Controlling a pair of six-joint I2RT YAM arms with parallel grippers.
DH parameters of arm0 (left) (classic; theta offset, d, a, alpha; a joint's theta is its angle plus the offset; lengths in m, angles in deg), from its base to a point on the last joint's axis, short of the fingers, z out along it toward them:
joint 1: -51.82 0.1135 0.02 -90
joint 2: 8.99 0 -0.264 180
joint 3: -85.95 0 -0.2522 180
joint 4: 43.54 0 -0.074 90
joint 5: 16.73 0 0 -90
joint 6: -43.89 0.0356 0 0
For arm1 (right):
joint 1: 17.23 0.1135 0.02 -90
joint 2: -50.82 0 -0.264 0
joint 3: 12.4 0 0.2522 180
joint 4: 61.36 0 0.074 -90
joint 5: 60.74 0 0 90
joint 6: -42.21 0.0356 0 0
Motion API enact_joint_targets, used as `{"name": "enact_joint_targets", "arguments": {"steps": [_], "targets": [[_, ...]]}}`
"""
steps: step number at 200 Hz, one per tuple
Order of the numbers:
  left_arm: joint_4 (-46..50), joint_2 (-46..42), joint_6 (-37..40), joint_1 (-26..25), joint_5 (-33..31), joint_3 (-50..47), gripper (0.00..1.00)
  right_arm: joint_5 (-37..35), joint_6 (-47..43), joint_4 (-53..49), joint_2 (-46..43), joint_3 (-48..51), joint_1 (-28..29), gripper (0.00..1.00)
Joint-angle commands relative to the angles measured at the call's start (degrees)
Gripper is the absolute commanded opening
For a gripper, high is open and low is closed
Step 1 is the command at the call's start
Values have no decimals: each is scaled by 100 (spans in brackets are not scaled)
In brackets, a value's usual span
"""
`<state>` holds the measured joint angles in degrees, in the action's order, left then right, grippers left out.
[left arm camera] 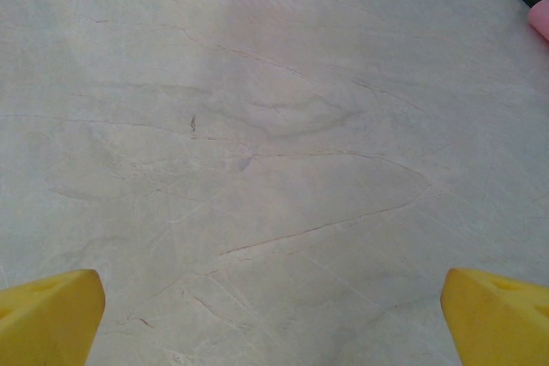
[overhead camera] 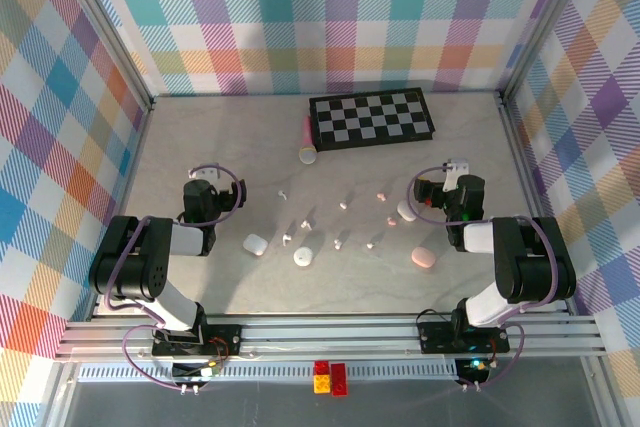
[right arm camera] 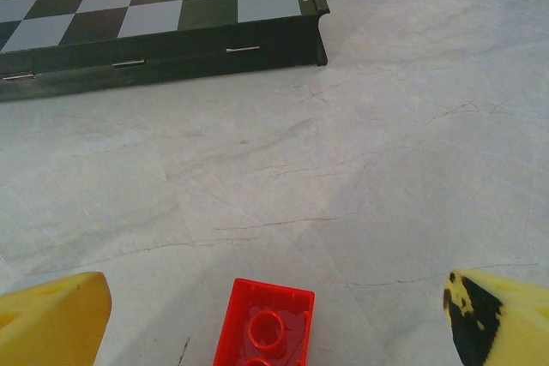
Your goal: Insert the wireless bluetooth earbuds into the charging case
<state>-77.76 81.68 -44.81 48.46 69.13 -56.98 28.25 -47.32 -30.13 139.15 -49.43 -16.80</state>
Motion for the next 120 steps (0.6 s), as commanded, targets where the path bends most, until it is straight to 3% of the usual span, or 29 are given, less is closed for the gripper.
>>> {"name": "enact_joint_targets", "arguments": {"steps": [1,22,57,81,107,120], "targets": [[-26,-23,81,-45,-62,77,100,4,50,262,-55,-21,17,99],[260,-343,-50,-181,-854,134,100,5,37,-8,-290,-70,18,99],[2867,-1082,-208,-479,-1547,1209,100,59,-118,-1153,-1180,-275,91,99],[3646,-1438,-412,-875,-1977,1557,100,-96,-397,-2144,-1904,-498,314,99],[5272,-1816,-1501,-1370,-2565,2239,100,-71,-557,-2886,-2654,-594,564,99],[6019,-1929,-1932,-1591,-2530,2557,100,-63,-557,-3400,-3000,-720,739,99]]}}
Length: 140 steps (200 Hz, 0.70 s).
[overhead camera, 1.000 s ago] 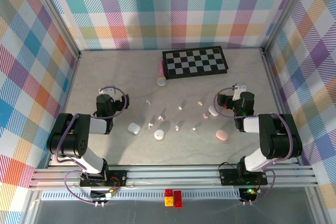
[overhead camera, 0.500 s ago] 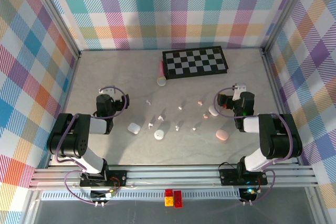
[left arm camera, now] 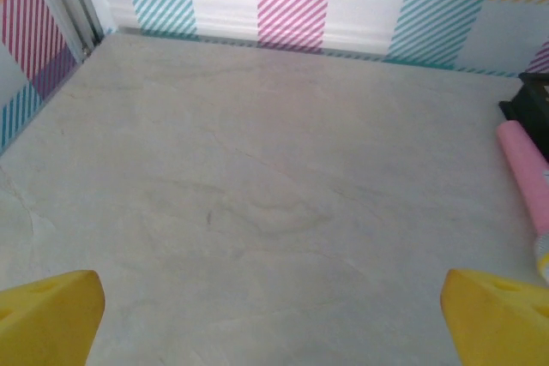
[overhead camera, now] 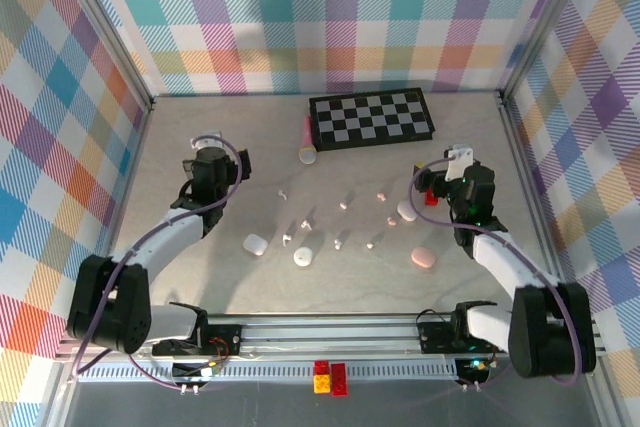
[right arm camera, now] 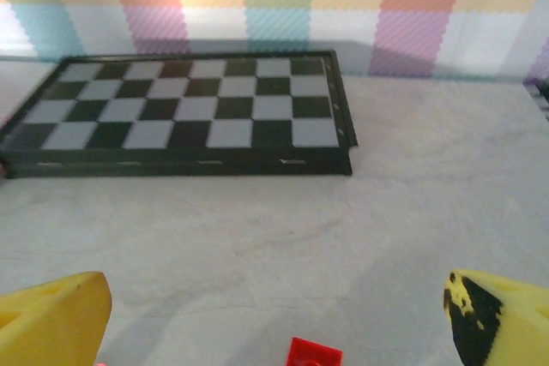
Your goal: Insert the wireless bluetooth earbuds into the charging case
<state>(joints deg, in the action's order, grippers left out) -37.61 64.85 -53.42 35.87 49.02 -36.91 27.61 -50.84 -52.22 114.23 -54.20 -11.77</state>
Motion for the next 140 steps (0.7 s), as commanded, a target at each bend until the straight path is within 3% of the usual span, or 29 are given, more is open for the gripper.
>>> {"name": "enact_joint_targets", "arguments": {"steps": [1,38,67,101,140], "targets": [[2031,-256,-1080,-362,-523,563,100,-5,-205,-1235,-520,-250,254,99],[3702,-414,-2639,-1066,-756,1024,100,-260,-426,-2179,-1271,-381,1158,99],[4733,-351,-4222,-1502,-839,1213,100,-131,-27,-2546,-1479,-353,1986,99],[6237,-111,-6232,-1605,-526,1509,98,-222,564,-2693,-1452,-333,3151,99],[6583,411,-6634,-1604,193,1705,95,-638,606,-2608,-920,-506,4183,99]]}}
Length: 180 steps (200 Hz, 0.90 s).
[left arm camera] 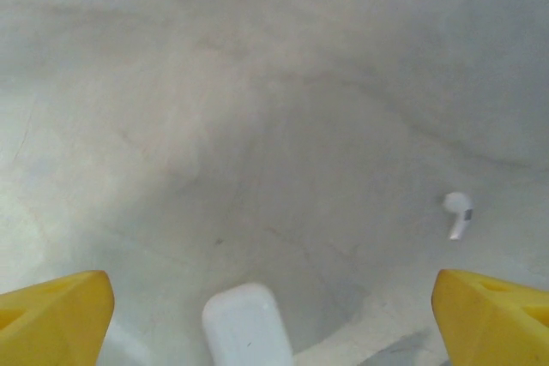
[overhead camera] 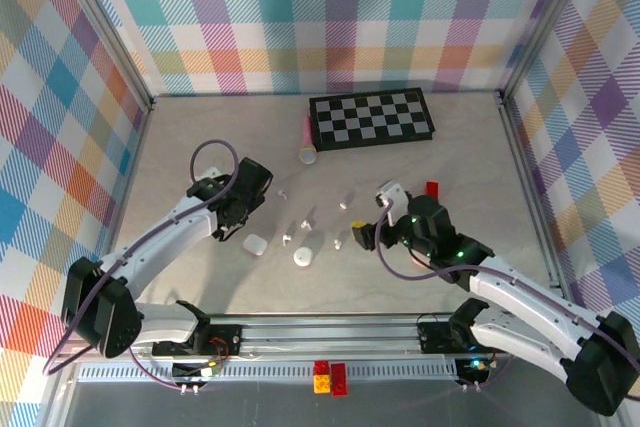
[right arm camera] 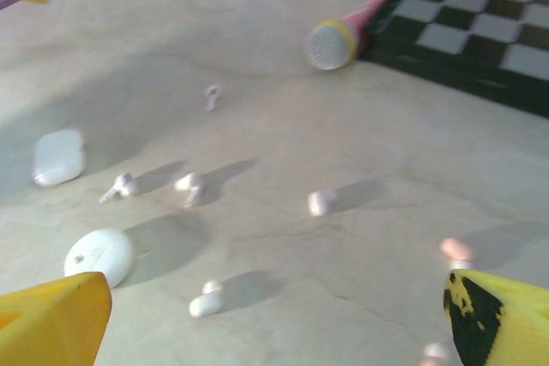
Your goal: Insert the wireless bluetooth earbuds into the charging case
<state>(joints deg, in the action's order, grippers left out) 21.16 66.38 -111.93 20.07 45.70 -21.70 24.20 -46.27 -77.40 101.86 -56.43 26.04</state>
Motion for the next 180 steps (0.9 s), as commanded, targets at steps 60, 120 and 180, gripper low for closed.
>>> {"name": "enact_joint_targets", "arguments": {"steps": [60,120,180], "targets": [[513,1093,-841,2,1274,389,96,-508,-245,-38,1309,-684,1154,99],[-48,1625,-1192,68,1825,88,95,-364,-55,140,1452,-683,1219,99],[-474,1871,-1293,177,2069,-253,82,-417,21,-8,1349,-656,1219,99]]}}
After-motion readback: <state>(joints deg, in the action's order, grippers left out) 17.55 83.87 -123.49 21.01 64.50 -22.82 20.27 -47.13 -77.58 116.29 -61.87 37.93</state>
